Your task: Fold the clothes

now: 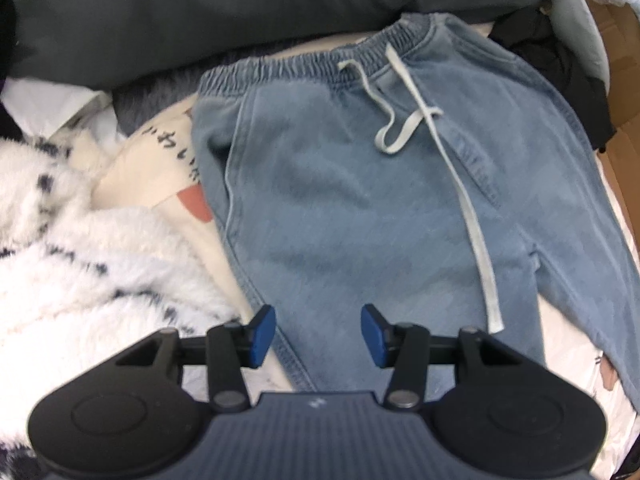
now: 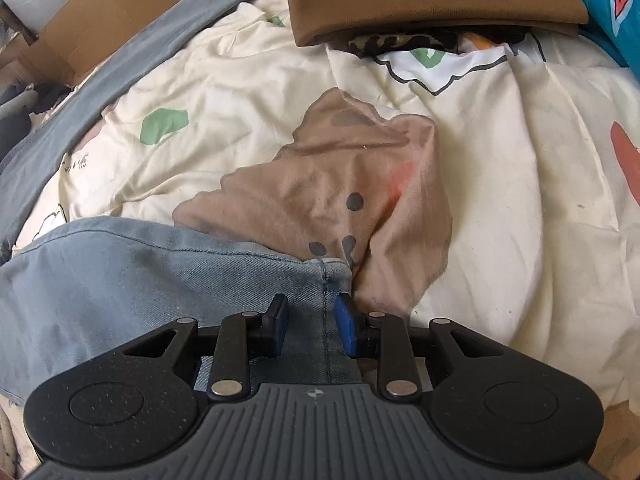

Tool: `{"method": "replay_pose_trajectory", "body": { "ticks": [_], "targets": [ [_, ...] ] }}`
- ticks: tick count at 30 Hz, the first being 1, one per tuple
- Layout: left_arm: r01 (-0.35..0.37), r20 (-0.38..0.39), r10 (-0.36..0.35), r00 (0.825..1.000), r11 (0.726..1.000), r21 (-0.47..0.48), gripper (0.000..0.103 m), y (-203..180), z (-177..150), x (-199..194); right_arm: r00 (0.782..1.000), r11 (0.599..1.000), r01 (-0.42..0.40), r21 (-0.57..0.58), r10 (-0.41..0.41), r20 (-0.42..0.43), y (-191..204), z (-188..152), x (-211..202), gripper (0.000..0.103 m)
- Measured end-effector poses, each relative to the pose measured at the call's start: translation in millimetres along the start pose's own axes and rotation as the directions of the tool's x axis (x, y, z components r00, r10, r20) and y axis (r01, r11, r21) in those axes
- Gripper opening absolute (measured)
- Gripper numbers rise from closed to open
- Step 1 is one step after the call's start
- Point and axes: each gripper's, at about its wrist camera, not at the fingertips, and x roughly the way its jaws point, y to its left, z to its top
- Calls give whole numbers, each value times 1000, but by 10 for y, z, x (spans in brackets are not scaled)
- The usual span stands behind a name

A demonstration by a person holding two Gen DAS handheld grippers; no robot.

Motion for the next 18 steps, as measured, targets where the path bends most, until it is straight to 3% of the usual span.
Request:
{"method": "replay_pose_trajectory", "body": {
  "ticks": [7,11,18],
  "targets": [
    [-3,2,3,1000,1000,5,51,15,9,5,994,999,-26,30,23,105,-18,260,-182,33],
    [-5,-2,5,1000,1000,6,51,4,-5,15,996,1000,9,22,-11,86,16,336,-13,33],
    [5,-4,-5,1000,1000,26,55,-33,-54,16,999,999,13,34,-15,43,-21,79,62,34]
  ]
}}
